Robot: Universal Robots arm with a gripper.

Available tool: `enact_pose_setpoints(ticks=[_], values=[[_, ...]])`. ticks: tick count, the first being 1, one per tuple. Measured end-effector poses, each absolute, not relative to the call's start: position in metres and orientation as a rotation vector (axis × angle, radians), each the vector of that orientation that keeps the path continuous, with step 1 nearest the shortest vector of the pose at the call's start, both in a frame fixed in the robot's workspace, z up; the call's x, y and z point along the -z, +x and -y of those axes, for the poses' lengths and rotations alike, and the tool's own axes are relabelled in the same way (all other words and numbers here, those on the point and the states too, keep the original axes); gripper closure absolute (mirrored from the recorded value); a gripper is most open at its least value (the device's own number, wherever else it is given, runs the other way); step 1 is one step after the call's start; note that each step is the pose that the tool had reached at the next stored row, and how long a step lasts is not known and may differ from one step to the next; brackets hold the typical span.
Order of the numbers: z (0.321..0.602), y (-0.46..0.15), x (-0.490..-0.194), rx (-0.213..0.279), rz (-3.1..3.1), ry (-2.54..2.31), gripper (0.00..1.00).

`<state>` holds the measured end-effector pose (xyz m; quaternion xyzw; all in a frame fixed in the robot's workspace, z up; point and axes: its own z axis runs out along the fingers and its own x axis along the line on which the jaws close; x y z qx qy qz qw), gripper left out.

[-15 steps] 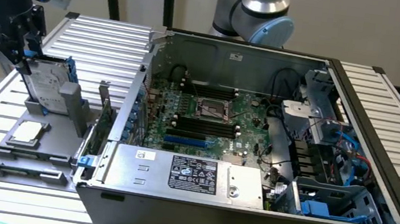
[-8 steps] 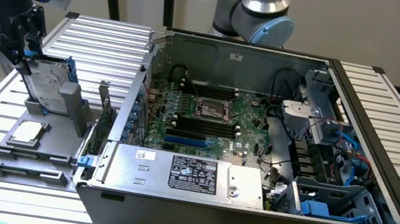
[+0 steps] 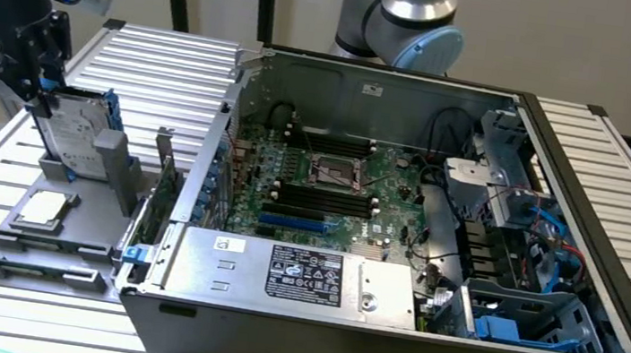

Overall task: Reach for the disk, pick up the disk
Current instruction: 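Pick up the disk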

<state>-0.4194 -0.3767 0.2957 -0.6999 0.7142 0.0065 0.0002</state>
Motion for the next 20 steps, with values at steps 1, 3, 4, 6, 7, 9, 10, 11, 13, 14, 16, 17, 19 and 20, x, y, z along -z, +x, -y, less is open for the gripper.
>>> enact_pose_setpoints(ticks=[1, 3, 4, 6, 7, 9, 10, 11, 13, 14, 16, 17, 19, 20], values=[[0.3767, -0.4194, -0.2957, -0.02, -2.242, -2.2, 0.48], [0.3767, -0.4194, -0.2956, -0.02, -2.241, -2.201, 0.62], [0.3767, -0.4194, -0.2956, -0.02, -2.24, -2.202, 0.62], [0.3767, -0.4194, -0.2957, -0.02, -2.239, -2.203, 0.62], [0.3767, -0.4194, -0.2956, -0.02, -2.239, -2.203, 0.62], [0.3767, -0.4194, -0.2957, -0.02, -2.238, -2.204, 0.63], [0.3767, -0.4194, -0.2957, -0.02, -2.238, -2.204, 0.67], [0.3767, -0.4194, -0.2957, -0.02, -2.238, -2.204, 0.67], [0.3767, -0.4194, -0.2957, -0.02, -2.238, -2.204, 0.67], [0.3767, -0.4194, -0.2956, -0.02, -2.238, -2.204, 0.67], [0.377, -0.4194, -0.2956, -0.021, -2.238, -2.204, 0.67], [0.3774, -0.4194, -0.2956, -0.021, -2.238, -2.204, 0.67], [0.3785, -0.4194, -0.2956, -0.02, -2.238, -2.204, 0.67], [0.3792, -0.4194, -0.2956, -0.02, -2.238, -2.204, 0.67]])
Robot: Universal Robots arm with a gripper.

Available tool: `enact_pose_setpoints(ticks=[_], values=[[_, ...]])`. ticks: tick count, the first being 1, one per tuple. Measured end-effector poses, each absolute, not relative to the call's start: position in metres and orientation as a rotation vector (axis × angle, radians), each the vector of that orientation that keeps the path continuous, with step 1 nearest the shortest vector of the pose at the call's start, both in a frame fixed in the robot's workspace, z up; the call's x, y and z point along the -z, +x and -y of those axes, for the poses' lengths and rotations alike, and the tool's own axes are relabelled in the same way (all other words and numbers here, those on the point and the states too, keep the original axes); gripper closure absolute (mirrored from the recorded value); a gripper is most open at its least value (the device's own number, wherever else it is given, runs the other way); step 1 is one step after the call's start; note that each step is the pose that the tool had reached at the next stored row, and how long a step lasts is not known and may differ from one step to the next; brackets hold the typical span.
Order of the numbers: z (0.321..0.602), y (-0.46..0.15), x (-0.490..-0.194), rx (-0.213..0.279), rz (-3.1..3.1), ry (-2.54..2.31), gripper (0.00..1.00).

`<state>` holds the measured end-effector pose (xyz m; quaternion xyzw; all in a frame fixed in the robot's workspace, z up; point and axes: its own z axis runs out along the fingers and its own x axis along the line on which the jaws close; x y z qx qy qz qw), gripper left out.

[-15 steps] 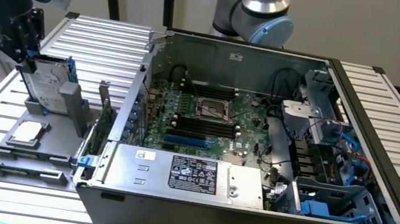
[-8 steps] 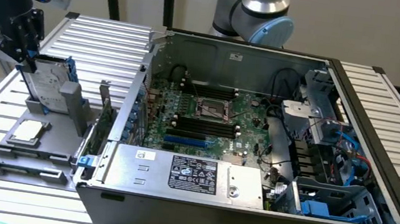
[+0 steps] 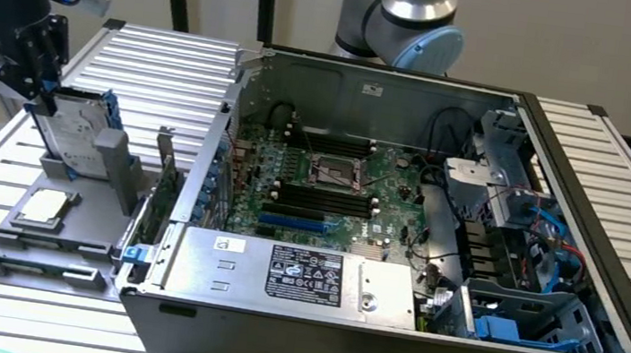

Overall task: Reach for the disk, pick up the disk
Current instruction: 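Pick up the disk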

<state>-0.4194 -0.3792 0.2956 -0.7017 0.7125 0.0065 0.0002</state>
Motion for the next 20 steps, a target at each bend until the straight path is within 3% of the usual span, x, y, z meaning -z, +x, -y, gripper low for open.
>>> enact_pose_setpoints(ticks=[20], values=[[0.3852, -0.4194, -0.2957, -0.02, -2.238, -2.204, 0.67]])
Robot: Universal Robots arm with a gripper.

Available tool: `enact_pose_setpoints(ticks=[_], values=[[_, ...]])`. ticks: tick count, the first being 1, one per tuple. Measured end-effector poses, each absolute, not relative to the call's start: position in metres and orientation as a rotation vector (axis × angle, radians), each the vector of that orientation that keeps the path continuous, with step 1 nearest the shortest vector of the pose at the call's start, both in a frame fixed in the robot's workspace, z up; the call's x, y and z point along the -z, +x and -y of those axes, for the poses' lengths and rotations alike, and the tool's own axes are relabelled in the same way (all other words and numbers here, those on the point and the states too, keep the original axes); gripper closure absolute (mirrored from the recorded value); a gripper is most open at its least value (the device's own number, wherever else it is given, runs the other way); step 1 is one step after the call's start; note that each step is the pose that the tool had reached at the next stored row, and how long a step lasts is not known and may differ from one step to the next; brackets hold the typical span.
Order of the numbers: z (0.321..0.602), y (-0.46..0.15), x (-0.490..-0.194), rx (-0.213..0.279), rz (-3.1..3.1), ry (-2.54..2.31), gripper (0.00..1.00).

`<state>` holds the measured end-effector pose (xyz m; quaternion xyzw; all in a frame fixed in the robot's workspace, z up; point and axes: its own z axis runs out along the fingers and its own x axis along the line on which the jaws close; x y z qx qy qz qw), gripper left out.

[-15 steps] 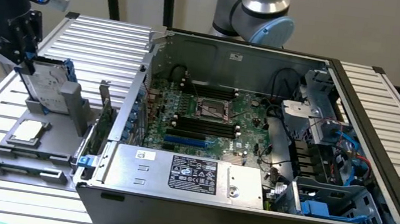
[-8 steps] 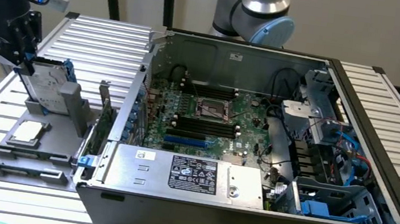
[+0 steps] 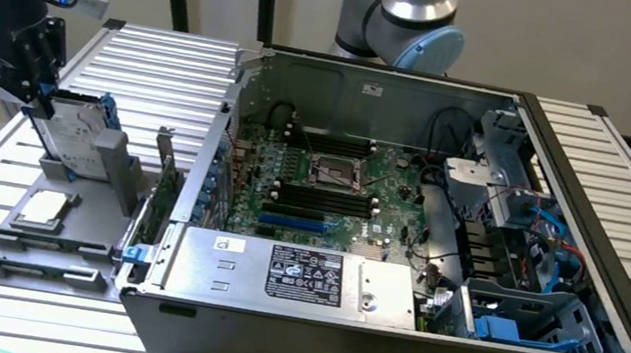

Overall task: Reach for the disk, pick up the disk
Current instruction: 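Pick up the disk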

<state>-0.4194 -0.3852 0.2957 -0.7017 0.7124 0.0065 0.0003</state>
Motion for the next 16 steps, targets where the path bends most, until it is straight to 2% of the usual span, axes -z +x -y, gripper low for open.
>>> enact_pose_setpoints(ticks=[9, 16], values=[[0.385, -0.419, -0.305, -0.021, -2.238, -2.204, 0.67], [0.385, -0.417, -0.325, -0.021, -2.238, -2.204, 0.67]])
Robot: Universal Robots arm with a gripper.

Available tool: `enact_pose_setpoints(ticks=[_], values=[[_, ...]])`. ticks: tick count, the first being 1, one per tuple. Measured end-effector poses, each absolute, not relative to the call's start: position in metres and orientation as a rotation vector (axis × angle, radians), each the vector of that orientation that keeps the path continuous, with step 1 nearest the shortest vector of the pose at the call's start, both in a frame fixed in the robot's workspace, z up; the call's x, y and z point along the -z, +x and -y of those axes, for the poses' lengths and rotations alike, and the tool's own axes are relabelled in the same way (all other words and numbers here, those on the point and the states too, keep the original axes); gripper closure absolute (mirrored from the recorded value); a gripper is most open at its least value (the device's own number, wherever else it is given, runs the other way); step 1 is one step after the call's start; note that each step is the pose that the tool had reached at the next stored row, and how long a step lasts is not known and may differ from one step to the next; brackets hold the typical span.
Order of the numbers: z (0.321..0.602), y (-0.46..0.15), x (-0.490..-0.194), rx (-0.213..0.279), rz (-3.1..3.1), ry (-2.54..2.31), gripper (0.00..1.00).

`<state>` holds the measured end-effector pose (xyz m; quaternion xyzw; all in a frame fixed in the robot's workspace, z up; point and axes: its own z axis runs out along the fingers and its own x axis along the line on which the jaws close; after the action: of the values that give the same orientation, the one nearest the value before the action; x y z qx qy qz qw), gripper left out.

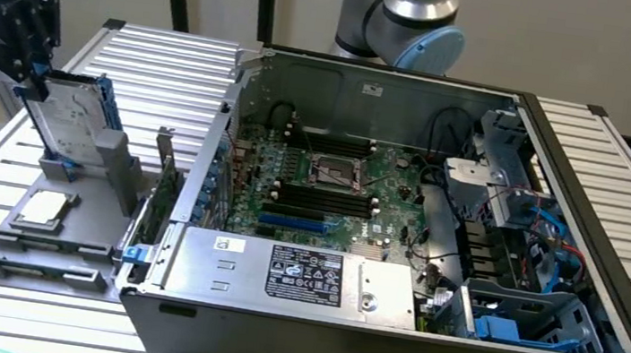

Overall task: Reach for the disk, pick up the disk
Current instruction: 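Pick up the disk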

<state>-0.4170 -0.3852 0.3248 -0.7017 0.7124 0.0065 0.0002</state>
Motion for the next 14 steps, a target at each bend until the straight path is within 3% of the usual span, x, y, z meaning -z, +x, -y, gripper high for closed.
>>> enact_pose_setpoints(ticks=[14], values=[[0.386, -0.406, -0.388, -0.02, -2.238, -2.204, 0.67]])
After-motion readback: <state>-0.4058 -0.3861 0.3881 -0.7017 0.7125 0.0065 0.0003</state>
